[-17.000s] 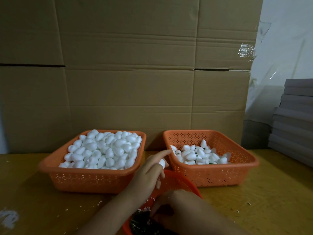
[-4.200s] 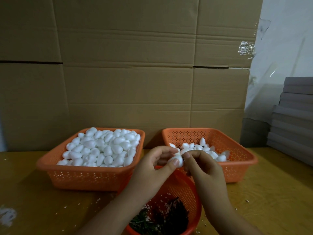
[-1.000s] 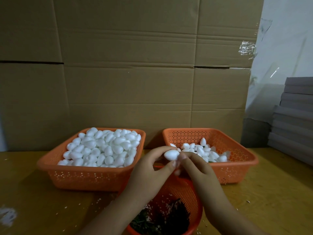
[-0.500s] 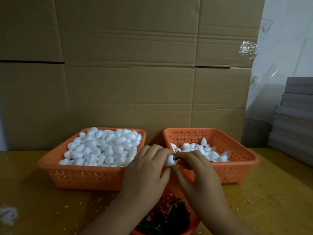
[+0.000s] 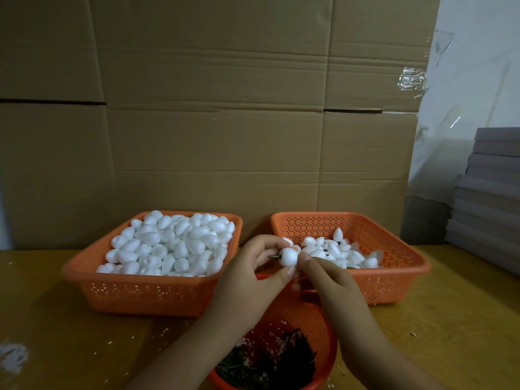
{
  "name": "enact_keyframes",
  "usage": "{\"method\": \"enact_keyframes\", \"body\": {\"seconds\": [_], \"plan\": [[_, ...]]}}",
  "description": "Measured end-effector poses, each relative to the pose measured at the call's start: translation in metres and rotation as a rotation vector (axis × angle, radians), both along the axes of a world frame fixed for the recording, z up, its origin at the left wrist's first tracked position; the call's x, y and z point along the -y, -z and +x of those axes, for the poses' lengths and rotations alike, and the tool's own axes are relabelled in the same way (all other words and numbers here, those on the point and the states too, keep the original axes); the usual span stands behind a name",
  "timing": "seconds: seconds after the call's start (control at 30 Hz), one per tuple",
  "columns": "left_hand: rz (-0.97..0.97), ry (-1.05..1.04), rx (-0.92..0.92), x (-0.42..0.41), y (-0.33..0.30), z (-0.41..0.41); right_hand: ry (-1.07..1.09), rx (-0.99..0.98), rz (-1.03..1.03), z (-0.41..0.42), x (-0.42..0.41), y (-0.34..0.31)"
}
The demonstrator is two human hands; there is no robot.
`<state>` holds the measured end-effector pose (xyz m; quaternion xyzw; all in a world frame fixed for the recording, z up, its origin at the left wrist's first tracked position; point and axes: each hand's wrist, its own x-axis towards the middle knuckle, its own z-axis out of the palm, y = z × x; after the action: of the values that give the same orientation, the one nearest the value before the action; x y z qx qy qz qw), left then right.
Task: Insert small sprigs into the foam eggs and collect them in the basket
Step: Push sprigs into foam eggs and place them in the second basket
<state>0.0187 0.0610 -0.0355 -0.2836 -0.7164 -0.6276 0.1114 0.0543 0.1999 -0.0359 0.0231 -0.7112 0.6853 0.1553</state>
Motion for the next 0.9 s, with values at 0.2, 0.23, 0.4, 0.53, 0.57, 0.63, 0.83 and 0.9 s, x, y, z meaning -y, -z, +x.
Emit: {"method": "enact_keyframes", "body": {"seconds": [0.2,0.23,0.4,0.53,0.57,0.63,0.83,0.9], "plan": [[-0.342,-0.337,-0.337,0.002,-0.001,0.003,0.198,-0.244,0.272,0.005,0.001,0.002],[-0.358,-0.351,-0.344,0.002,-0.001,0.002,0.225,-0.292,0.335,0.005,0.001,0.003],[-0.260,-0.320,-0.279,0.004,0.000,0.000,0.275,-0.358,0.414,0.003,0.001,0.007],[-0.114,-0.161,-0.098,0.003,-0.002,-0.001,0.112,-0.169,0.138,0.002,-0.001,0.002],[-0.098,-0.134,-0.074,0.002,-0.002,-0.001,0.052,-0.108,0.085,0.003,-0.001,0.000],[-0.086,-0.098,-0.061,0.002,-0.002,0.000,-0.040,-0.018,0.012,0.003,-0.002,-0.002],[-0.153,-0.108,-0.091,0.004,-0.002,-0.002,-0.151,0.025,-0.166,-0.001,-0.008,-0.002],[-0.174,-0.114,-0.091,0.005,-0.002,-0.003,-0.135,0.019,-0.099,-0.001,-0.010,-0.004]]}}
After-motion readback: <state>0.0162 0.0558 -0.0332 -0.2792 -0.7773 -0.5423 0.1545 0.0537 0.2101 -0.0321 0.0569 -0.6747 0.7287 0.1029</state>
